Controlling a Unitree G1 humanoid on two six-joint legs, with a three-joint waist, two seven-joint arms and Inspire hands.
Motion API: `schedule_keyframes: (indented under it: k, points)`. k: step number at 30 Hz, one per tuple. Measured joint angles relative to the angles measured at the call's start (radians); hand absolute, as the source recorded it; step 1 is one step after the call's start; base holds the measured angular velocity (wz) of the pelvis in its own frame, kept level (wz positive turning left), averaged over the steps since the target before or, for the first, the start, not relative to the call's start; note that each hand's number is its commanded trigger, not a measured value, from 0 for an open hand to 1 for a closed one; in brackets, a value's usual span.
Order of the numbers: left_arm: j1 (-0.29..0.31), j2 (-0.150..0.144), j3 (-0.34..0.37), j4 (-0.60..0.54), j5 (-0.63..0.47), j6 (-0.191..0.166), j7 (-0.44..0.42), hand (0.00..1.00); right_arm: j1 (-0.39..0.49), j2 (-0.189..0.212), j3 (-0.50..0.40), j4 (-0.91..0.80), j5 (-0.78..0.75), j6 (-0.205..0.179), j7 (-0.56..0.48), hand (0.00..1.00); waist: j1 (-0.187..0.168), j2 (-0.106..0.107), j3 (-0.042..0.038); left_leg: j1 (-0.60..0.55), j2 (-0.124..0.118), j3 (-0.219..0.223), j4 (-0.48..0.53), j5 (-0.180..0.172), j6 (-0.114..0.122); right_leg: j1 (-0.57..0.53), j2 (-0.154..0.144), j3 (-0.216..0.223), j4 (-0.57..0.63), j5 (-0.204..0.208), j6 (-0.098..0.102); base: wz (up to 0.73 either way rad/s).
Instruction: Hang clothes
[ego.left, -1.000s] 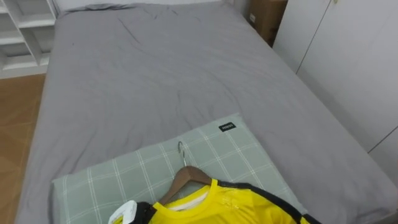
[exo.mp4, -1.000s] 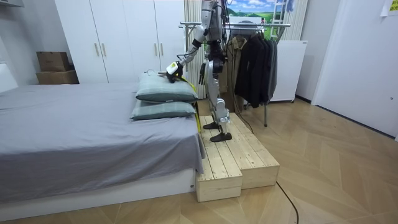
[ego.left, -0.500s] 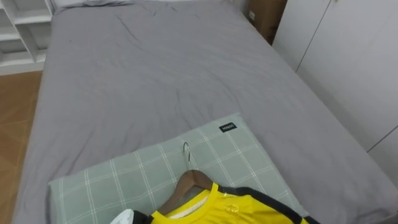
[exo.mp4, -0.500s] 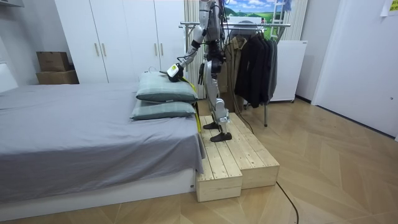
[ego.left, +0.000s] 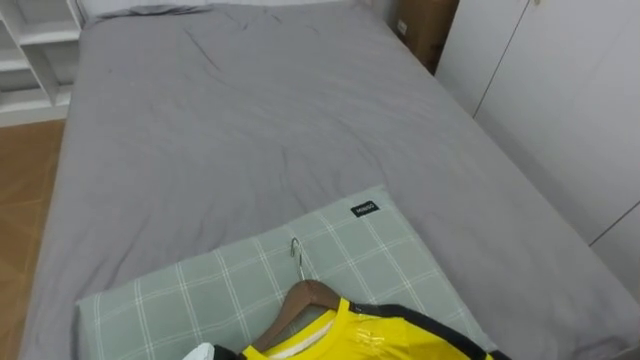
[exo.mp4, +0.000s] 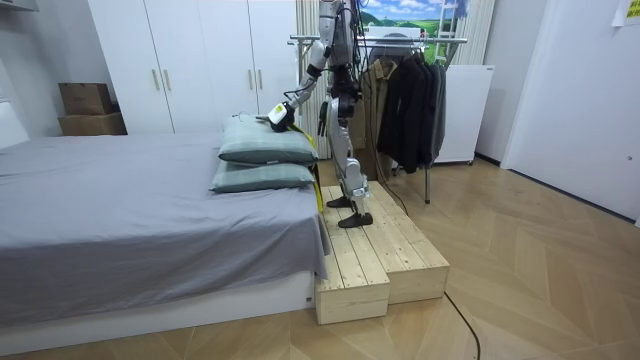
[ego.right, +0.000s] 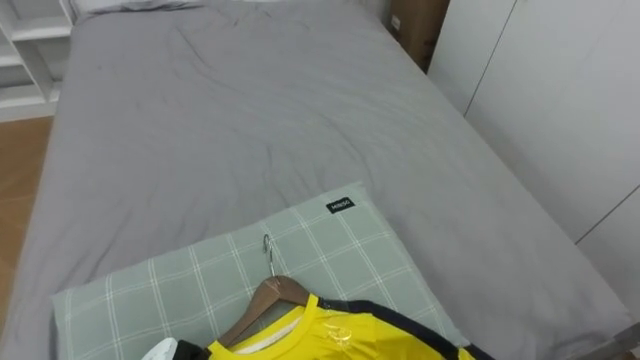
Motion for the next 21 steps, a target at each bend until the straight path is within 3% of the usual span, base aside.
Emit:
schedule_keyframes:
  k: [8,17,21]
  points:
    - [0.004,0.001,0.003,-0.008,-0.012,-0.003,0.001,1.00,0.003,0.000,-0.002,0.000,-0.003,-0.004,0.002,0.00,-0.001,0.001,-0.0008,0.016,0.001,-0.003,0.000,0.000,0.000,0.018,-0.001,-0.008,0.000,0.000,0.000,0.02]
    - [0.008,0.003,-0.001,-0.008,-0.144,-0.009,-0.001,1.00,0.015,-0.002,-0.003,-0.001,-0.003,-0.010,0.000,0.00,-0.001,0.004,-0.0002,0.052,0.001,-0.022,0.000,0.000,0.000,0.057,-0.002,-0.025,-0.001,0.000,0.000,0.05]
    - [0.008,0.005,0.000,-0.008,-0.148,-0.009,-0.001,1.00,0.022,-0.002,-0.019,-0.002,-0.004,-0.009,0.001,0.00,-0.003,0.005,-0.0008,0.056,0.001,-0.023,0.000,0.000,0.000,0.062,-0.002,-0.026,-0.001,0.000,0.000,0.00]
